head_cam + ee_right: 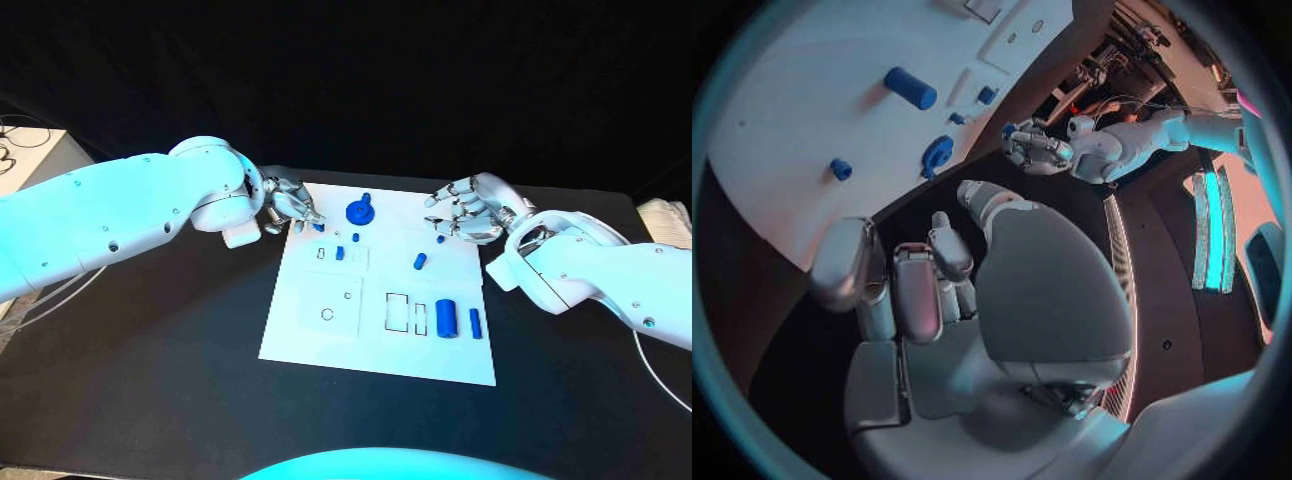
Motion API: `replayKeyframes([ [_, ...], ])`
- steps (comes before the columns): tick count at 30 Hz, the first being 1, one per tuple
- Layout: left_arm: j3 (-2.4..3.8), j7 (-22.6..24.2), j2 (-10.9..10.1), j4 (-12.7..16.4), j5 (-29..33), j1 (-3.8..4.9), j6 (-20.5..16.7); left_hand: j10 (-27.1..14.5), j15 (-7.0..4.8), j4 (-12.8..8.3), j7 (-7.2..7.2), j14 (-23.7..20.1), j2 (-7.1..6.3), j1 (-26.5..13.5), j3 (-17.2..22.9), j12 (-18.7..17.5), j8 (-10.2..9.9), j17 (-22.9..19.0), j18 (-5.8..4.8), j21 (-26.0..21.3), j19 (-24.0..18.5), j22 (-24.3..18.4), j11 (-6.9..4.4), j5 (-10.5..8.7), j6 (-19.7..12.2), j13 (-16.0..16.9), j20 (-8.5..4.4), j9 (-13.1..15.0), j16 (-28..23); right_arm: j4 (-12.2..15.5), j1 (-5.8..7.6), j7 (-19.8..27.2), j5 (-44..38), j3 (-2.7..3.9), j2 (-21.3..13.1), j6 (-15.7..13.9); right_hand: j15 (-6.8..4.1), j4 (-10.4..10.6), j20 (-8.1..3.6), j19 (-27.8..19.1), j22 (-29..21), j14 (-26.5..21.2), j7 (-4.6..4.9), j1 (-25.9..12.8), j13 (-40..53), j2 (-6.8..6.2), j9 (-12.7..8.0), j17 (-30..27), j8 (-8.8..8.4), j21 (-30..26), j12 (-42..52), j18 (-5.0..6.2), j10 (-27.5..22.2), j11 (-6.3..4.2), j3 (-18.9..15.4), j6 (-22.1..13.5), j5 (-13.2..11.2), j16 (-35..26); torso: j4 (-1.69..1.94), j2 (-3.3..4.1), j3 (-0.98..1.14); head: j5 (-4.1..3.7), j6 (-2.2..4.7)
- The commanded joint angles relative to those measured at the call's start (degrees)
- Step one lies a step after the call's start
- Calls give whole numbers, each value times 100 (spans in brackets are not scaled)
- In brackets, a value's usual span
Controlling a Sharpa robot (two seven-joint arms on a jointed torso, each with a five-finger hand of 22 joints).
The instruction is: Assemble the parts on the task board
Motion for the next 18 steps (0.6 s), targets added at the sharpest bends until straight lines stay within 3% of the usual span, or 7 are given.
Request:
replayKeyframes([
  [1,-36,70,-58,190,-318,-11,-208,64,-57,-1259,-27,279,-7,-83,1270,24,21,652,-98,39,48,51,-15,53,82,-13,2,20,40,-23,-1,369,188,0,2,-400,-24,-31,7,-263,-476,-81,10,9,-428,-35,1,-441,68,-673,-462,197,-407,9,123,0,37,-423,-5,0,-1,19,-4],
  [3,-63,66,-81,261,-367,-18,-232,85,-63,-1284,-35,294,-12,-115,1290,26,23,685,-104,62,70,89,-23,94,102,-19,-5,19,55,-35,-1,467,265,0,2,-481,-2,-82,22,-627,-1153,-385,38,17,-1094,-57,3,-1084,93,-1624,-1182,348,-998,31,251,-82,32,-1064,-2,1,-3,22,-9],
  [5,-95,57,-95,314,-406,-24,-249,96,-67,-1296,-39,300,-13,-132,1300,26,24,698,-109,77,84,113,-27,117,112,-23,-9,18,62,-47,-1,553,327,0,3,-576,23,-106,57,-1153,-2138,-1061,47,-26,-1983,-59,21,-2347,163,-3003,-2142,527,-1557,76,444,-152,16,-2468,0,3,-1,20,-14],
  [8,-135,41,-99,354,-450,-30,-258,118,-75,-1326,-47,313,-17,-172,1320,26,23,728,-114,99,102,146,-35,179,132,-31,-17,16,75,-59,-1,651,401,0,6,-660,92,-125,101,-1373,-2577,-1475,90,-80,-2624,-123,35,-2974,203,-3584,-2902,528,-1661,126,626,-203,9,-3573,-5,4,1,23,-19],
  [11,-176,17,-93,387,-517,-51,-277,129,-79,-1340,-50,320,-19,-193,1326,27,24,744,-119,114,117,173,-38,207,144,-34,-21,16,82,-76,0,785,526,0,14,-680,386,-178,364,-1996,-3345,-2182,284,-195,-4114,-139,27,-3560,215,-4583,-4360,492,-1618,317,839,-244,0,-4971,-13,9,4,27,-27],
  [15,-203,0,-71,391,-617,-78,-276,142,-83,-1356,-54,329,-19,-214,1334,27,25,764,-125,131,134,202,-43,238,154,-38,-25,16,91,-99,1,922,666,0,29,-643,603,-286,655,-2290,-4189,-2603,373,-333,-5143,-146,-39,-4174,113,-5420,-5003,538,-1542,516,748,-356,-17,-5932,-14,12,1,16,-41],
  [18,-225,-11,-48,392,-840,-91,-225,146,-84,-1362,-56,330,-20,-222,1336,27,25,765,-125,133,135,204,-44,250,158,-40,-26,16,92,-119,2,1017,787,0,38,-600,696,-387,743,-2234,-4774,-2676,383,-371,-5701,-86,-90,-4564,41,-5826,-5204,538,-1496,552,704,-376,-3,-6402,-13,14,0,4,-72],
])
